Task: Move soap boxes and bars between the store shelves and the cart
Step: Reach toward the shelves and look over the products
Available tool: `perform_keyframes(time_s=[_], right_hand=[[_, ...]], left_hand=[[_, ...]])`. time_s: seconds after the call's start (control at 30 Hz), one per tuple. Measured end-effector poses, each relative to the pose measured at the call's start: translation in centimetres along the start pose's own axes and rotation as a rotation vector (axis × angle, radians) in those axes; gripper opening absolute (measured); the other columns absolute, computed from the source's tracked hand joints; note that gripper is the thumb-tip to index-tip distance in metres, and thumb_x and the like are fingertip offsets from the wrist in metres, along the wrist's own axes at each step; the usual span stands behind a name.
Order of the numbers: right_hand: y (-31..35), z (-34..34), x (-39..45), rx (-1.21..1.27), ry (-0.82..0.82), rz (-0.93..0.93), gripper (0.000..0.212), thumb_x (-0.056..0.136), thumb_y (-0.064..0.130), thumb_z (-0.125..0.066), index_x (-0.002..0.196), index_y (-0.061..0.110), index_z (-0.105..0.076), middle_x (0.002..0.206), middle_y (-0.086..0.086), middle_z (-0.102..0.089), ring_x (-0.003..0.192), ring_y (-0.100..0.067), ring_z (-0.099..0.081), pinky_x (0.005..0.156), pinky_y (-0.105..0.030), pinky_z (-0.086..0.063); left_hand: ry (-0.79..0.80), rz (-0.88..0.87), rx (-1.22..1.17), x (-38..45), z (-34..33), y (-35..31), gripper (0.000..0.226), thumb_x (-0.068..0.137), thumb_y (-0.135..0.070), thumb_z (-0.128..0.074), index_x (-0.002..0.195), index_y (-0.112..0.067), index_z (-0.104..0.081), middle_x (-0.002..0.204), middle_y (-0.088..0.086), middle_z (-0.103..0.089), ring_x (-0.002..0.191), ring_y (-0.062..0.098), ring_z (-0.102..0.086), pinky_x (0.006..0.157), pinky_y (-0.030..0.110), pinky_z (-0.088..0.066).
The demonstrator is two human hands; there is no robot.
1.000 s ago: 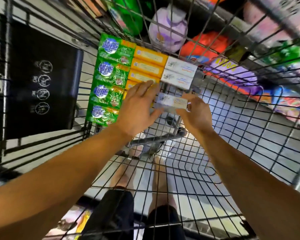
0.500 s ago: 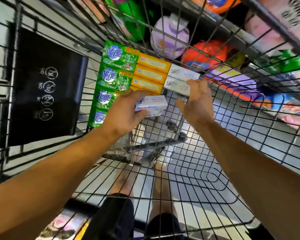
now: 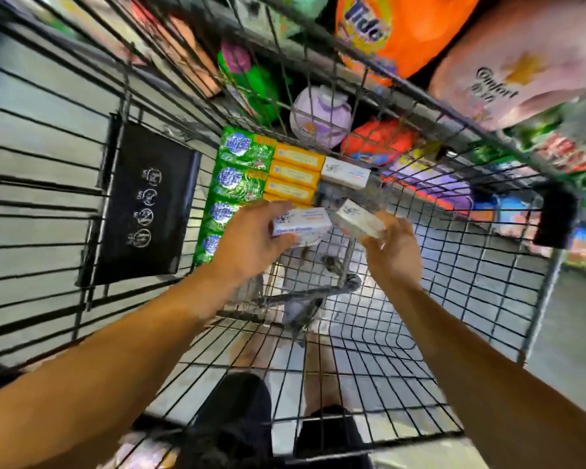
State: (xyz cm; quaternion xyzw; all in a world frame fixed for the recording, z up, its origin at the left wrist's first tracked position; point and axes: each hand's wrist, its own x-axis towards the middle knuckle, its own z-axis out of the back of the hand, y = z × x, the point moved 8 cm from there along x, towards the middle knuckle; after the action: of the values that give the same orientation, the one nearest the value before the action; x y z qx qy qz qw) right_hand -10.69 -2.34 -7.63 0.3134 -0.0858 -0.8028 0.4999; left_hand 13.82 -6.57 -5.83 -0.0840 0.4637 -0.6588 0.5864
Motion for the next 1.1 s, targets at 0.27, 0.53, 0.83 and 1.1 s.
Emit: perform_keyframes(time_s=[0.27,0.53,0.83,1.1], right_hand=[[3.8,12.4,-6.9,0.181,-0.178,0.069,0.035,0.082,0.025,-0.060,0.113,0.009,-0.068,0.097,-0.005,-0.064,0.093,-0.024,-0.055,0.074,-0.020,-0.030],[3.6,25.8,-12.8,0.386,-0.446,0.042,0.043,0.078,0.030,-0.058,0.118,0.016,-0.065,0.110,-0.010,-0.065,0.105,-0.027,-0.058,0.080,-0.029,-0.041],[-1.7,39.5,-21.8,0.390,-0.728,0.136,0.041,0.084,0.020,-0.066,0.125,0.014,-0.064,0.111,-0.010,-0.063,0.105,-0.024,-0.057,0.084,-0.025,-0.040],[-9.6,50.4,-29.0,0.334,-0.845,0.208,0.036,0.091,0.019,-0.062,0.127,0.019,-0.061,0.110,0.000,-0.054,0.096,-0.013,-0.050,0.077,-0.022,-0.033]], left_hand=[[0.001,-0.188,0.045,-3.7,6.7,-12.3,0.060,0.074,-0.043,-0.075,0.127,-0.017,-0.065,0.115,0.009,-0.066,0.102,0.018,-0.059,0.085,0.021,-0.040],[-0.093,-0.336,0.016,-8.1,9.8,-26.0,0.053,0.076,-0.025,-0.083,0.125,-0.014,-0.067,0.111,-0.003,-0.060,0.100,0.003,-0.051,0.080,-0.006,-0.028],[-0.201,-0.675,0.029,-15.6,6.9,-42.3,0.058,0.065,-0.056,-0.060,0.119,-0.035,-0.065,0.111,-0.005,-0.068,0.101,0.011,-0.060,0.087,0.022,-0.041],[-0.333,-0.793,0.102,-22.5,1.0,-53.4,0.052,0.077,-0.026,-0.083,0.126,-0.020,-0.066,0.115,0.004,-0.066,0.107,0.017,-0.058,0.084,0.015,-0.034]])
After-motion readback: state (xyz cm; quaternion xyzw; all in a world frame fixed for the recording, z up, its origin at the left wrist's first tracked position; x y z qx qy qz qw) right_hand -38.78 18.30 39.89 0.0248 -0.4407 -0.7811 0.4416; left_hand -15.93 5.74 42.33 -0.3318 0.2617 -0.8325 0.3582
